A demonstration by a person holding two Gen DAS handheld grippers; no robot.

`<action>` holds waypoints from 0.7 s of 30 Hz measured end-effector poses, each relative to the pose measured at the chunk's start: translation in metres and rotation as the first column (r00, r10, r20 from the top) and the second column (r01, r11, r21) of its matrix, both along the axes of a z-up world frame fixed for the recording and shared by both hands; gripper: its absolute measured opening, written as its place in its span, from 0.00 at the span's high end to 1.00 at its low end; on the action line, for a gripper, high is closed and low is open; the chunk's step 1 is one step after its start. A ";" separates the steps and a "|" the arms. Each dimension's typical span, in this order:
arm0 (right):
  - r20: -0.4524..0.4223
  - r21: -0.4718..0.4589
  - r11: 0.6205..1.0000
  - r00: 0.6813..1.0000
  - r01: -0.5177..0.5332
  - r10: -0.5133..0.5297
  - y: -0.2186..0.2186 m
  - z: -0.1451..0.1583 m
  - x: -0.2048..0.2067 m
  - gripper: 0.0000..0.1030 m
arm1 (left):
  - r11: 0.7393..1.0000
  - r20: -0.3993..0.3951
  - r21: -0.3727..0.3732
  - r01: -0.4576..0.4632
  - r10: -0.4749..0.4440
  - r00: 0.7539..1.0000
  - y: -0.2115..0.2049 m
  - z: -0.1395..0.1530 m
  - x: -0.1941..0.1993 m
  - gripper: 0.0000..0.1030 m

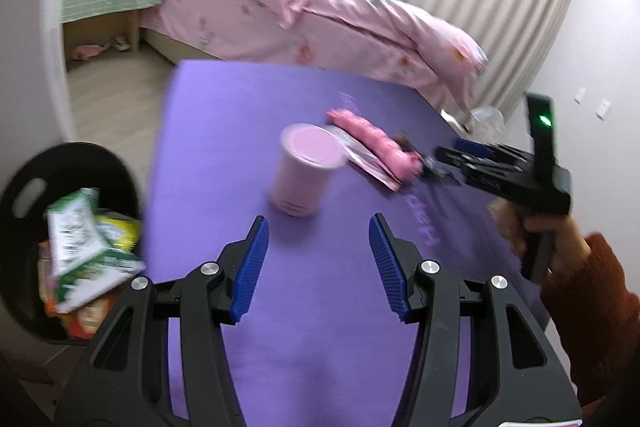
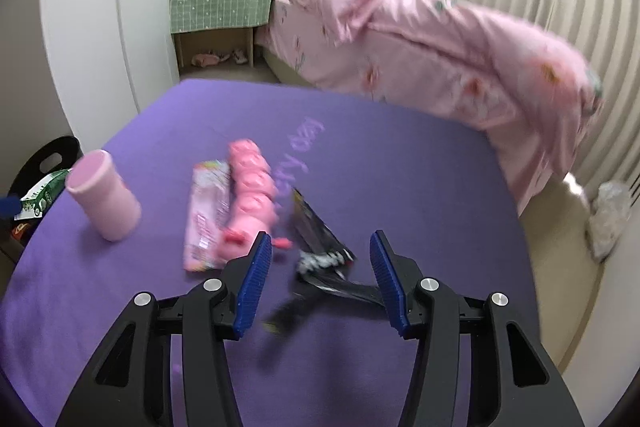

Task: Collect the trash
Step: 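Move back to the table and grasp the black snack wrapper with the right gripper, then grasp the pink candy stick packet with the left gripper while the right holds the wrapper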

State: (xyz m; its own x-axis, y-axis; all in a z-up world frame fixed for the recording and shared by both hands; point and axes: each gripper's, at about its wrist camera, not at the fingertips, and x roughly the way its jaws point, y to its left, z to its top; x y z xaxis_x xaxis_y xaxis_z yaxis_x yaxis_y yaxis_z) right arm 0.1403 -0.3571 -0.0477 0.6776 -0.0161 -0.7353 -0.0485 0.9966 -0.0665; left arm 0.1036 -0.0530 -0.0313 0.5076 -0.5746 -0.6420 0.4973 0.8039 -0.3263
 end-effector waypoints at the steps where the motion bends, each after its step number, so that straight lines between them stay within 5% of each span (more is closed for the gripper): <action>1: -0.013 0.019 1.000 1.000 -0.001 0.002 -0.004 -0.004 0.002 0.53 | 1.000 -0.006 0.003 0.023 -0.023 1.000 -0.011 -0.002 -0.001 0.52; 5: -0.058 0.052 0.999 0.998 -0.013 0.016 -0.017 -0.024 0.006 0.55 | 0.996 0.009 0.030 0.084 -0.084 0.996 -0.045 -0.008 -0.003 0.52; 11: -0.052 0.093 0.996 0.998 -0.016 0.021 -0.021 -0.027 0.003 0.73 | 0.996 -0.050 -0.011 0.088 -0.089 0.995 -0.078 -0.022 0.017 0.52; 21: -0.005 0.111 0.989 0.995 0.100 -0.100 -0.064 -0.014 -0.030 0.74 | 1.000 -0.138 0.027 0.001 0.002 0.990 -0.134 -0.049 0.056 0.53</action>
